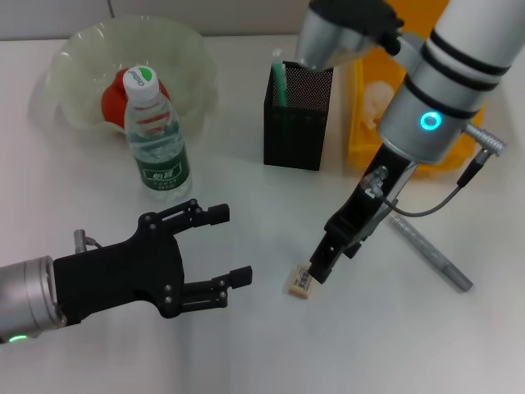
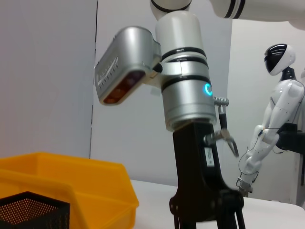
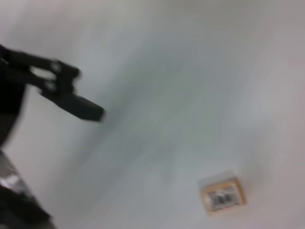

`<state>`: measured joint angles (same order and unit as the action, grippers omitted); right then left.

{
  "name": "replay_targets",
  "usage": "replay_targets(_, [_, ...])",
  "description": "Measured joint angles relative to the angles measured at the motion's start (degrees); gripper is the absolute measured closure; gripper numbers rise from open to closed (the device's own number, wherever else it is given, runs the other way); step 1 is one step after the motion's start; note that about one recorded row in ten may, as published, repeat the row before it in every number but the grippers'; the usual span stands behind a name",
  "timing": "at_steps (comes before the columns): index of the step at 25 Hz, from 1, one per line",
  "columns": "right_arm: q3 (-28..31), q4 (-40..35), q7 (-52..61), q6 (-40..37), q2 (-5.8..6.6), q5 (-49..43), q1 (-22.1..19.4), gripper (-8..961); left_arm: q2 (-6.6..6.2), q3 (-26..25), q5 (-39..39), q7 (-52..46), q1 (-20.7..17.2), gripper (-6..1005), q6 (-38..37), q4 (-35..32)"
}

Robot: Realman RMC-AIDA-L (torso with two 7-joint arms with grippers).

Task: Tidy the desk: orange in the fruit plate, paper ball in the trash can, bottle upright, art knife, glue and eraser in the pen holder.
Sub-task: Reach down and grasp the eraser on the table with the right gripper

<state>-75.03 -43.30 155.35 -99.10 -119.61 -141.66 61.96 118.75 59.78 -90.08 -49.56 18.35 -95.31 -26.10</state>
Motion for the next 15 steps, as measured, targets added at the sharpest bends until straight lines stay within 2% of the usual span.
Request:
replay_targets(6, [-13.6, -3.02, -1.71, 4.95, -0.06, -0.18, -1.25, 279, -0.13, -0.02, 0.0, 0.45, -0.35, 166, 0.5, 0.0])
replay_targets(15, [-20.12, -11.19, -4.04, 7.33, -0.28, 1.58, -4.52, 280, -0.1, -0.07, -0.01, 0.61, -0.27, 166, 1.31, 0.0])
